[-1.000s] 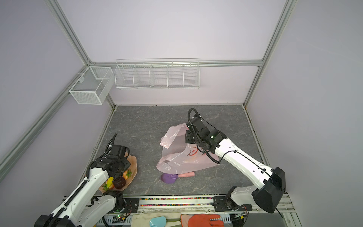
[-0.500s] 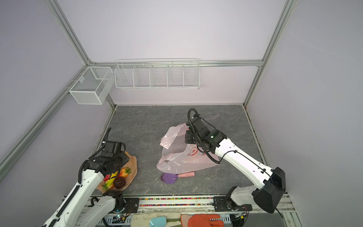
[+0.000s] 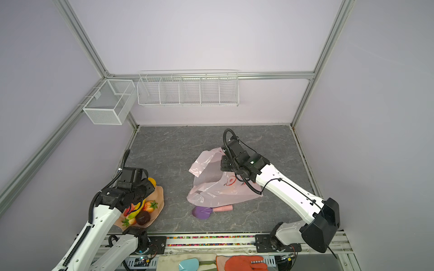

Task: Place the fruits into the plastic bag
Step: 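Lift the yellow lemon out of the bowl with the left gripper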

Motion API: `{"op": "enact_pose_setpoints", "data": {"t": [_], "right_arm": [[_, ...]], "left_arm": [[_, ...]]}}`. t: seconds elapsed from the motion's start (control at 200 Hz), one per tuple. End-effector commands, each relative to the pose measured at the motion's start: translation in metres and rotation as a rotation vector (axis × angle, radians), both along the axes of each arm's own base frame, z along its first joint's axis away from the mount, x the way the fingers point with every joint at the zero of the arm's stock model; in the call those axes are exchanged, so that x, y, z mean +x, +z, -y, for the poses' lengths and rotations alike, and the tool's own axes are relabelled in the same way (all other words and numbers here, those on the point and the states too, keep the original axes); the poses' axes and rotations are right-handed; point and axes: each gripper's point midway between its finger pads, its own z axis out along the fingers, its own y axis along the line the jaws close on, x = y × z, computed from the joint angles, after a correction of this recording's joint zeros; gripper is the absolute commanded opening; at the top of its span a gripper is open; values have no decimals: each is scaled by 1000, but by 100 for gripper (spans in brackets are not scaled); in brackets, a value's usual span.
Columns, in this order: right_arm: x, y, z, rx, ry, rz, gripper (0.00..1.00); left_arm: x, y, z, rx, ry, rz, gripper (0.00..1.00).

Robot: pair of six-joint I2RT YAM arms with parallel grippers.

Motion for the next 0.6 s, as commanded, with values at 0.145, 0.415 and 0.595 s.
{"op": "enact_pose_setpoints", "data": {"t": [0.145,0.415,0.595], "right_arm": [[3,3,1,-13,5,-1,6],[1,0,0,-11,11,-8,6],[1,2,0,-11,13,-5,6]], "left_arm": [[-10,-20,8,-3,-36,-92,21],[-11,-45,12,28,-54,-213,25],[-9,-61,11,40,-44,-251,31]]}}
